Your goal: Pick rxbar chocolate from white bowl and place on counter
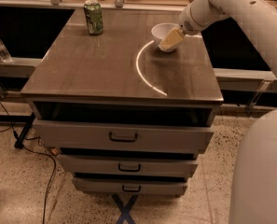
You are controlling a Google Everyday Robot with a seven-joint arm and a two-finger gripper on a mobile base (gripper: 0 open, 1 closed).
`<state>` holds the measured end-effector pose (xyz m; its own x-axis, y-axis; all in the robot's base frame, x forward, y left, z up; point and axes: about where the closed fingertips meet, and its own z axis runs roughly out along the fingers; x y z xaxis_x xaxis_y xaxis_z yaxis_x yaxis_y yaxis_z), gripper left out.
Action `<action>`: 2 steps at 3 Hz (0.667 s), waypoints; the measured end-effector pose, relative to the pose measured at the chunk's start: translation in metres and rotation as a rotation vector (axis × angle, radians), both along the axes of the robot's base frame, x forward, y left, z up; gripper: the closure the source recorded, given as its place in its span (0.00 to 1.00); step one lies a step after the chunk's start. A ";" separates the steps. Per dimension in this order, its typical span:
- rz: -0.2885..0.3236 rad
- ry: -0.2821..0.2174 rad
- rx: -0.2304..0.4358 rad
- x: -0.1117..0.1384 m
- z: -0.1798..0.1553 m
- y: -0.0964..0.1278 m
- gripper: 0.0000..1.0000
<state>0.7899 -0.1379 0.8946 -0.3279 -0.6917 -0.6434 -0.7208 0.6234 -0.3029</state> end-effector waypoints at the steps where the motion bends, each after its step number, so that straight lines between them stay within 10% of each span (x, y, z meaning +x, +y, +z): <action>1: 0.000 0.004 0.003 -0.001 -0.002 0.000 0.49; 2: -0.002 0.005 0.000 -0.003 -0.002 -0.003 0.73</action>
Offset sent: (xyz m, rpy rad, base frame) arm -0.0083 -0.0114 0.0061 -0.0040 -0.0044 -0.0123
